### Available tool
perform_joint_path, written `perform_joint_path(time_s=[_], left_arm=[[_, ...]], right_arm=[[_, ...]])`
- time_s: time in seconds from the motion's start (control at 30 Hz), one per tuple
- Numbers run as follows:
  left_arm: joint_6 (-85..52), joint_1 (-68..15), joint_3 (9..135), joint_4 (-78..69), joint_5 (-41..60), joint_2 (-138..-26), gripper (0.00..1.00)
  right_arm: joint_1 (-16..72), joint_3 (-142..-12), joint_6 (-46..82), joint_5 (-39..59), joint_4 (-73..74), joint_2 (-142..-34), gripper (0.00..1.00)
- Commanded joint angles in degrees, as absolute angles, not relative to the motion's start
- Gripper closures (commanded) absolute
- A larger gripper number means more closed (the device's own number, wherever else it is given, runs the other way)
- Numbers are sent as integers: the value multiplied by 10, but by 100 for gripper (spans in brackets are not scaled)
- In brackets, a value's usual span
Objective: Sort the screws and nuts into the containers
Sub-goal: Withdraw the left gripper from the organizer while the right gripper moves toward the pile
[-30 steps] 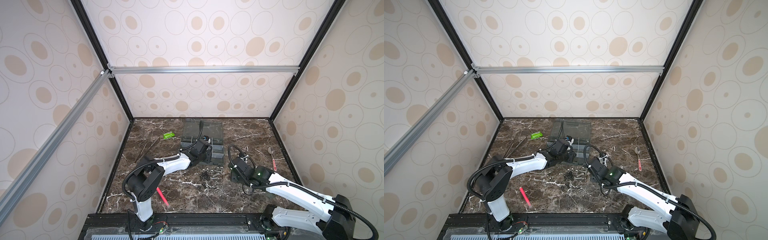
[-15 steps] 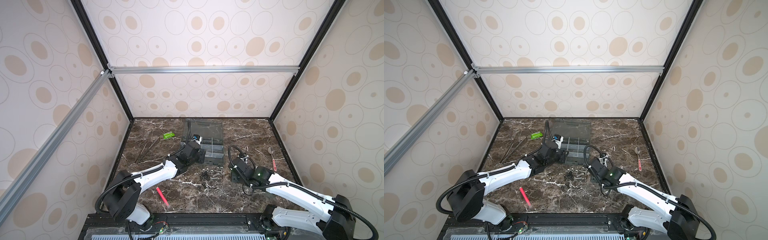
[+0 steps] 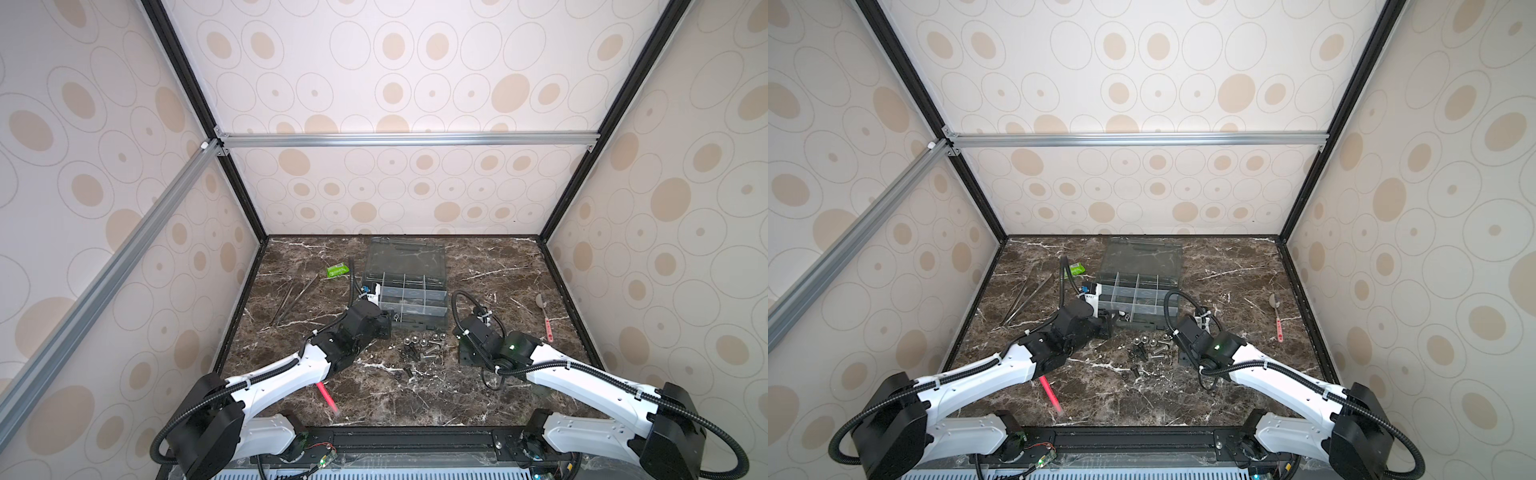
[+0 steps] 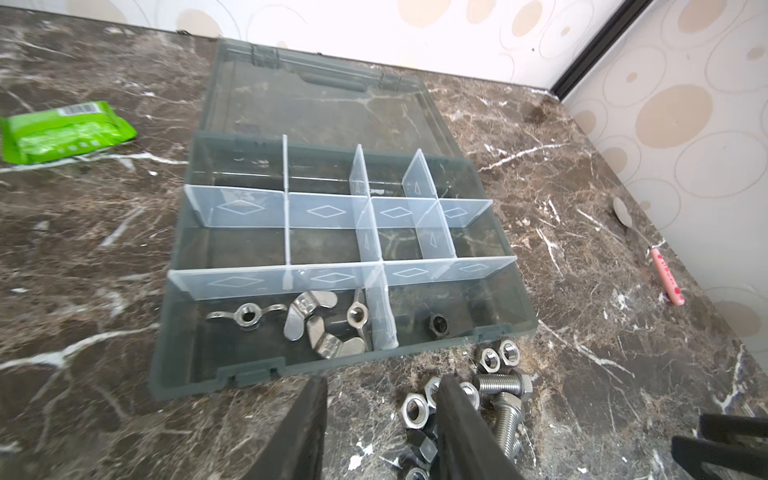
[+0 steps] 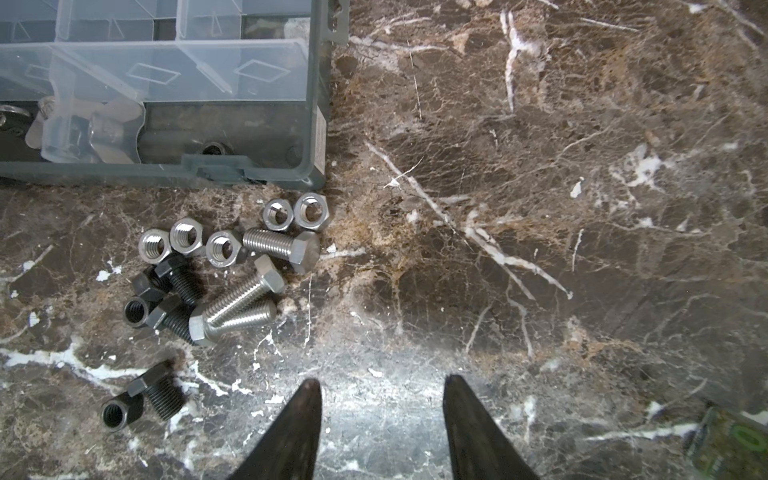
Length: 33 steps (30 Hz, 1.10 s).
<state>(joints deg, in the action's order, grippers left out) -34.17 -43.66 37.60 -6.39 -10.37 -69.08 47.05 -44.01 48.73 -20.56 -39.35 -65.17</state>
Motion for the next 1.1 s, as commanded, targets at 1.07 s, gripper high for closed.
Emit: perform_joint_path(time_s=[1.07], left_arm=[[-334,-421,257,-8,-223,-431,42]], right_arm=[[539,-511,466,-168,-375,-748,50]])
